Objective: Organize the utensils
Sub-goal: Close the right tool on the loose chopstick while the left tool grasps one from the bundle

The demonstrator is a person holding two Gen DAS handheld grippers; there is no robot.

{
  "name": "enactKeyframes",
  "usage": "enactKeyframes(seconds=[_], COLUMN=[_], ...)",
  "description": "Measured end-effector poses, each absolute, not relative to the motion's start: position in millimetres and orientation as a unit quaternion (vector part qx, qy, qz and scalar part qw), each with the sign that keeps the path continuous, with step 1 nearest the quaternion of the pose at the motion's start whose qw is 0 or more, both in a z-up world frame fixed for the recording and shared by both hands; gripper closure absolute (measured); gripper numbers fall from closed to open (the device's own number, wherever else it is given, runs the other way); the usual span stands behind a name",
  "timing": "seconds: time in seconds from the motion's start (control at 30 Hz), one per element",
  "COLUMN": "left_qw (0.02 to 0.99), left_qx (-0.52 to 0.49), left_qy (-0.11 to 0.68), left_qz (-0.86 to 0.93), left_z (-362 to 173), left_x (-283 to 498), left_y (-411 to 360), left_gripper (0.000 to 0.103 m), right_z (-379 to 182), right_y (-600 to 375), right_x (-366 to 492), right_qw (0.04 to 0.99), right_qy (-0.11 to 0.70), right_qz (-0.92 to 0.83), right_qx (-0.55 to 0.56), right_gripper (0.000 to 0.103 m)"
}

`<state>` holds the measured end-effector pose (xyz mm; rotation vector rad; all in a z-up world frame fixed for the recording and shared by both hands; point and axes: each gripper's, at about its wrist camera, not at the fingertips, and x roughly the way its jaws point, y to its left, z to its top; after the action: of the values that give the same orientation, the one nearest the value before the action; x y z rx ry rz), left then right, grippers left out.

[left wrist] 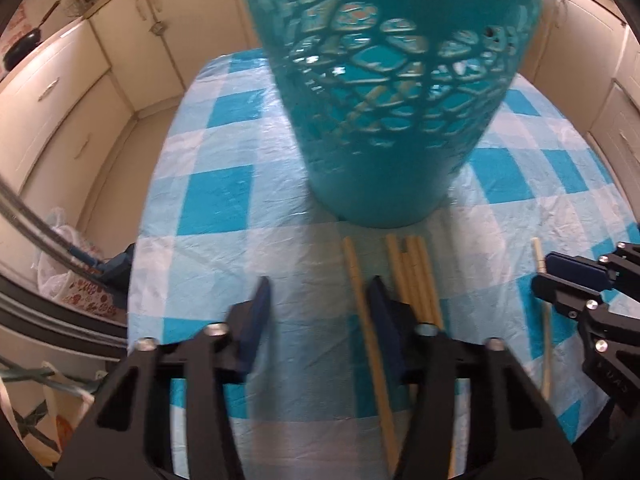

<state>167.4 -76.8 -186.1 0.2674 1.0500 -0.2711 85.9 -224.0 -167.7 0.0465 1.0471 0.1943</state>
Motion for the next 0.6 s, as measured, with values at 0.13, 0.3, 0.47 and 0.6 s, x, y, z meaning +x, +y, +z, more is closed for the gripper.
enactKeyframes(seconds=[0.13,0.3,0.47,0.6], left_qw=[0.84,0.835,0.837,0.837], left_qx=[0.127,0.13,0.124,0.121], left_qy=[0.508,0.516,0.514,0.514], left_qz=[-0.141,-0.141,-0.144,-0.145], left_z=[-185,-184,-184,-184], left_x=[171,177,170,167], left_y=[-84,-89,-89,-87], left_gripper=[0.079,0.078,0.092,0.092], right_z=[-168,-167,-166,-166], right_y=[-242,-220,-208,-201], right_x=[87,86,85,85], right_qw=[0.857,0.862,0.859,0.856], right_qy=[0.505,0.505,0.51,0.514], right_qz=[0.064,0.048,0.05,0.056], right_qx=[0.076,0.028,-0.001,-0.027], right_gripper=[0.085,0.087,0.091,0.092])
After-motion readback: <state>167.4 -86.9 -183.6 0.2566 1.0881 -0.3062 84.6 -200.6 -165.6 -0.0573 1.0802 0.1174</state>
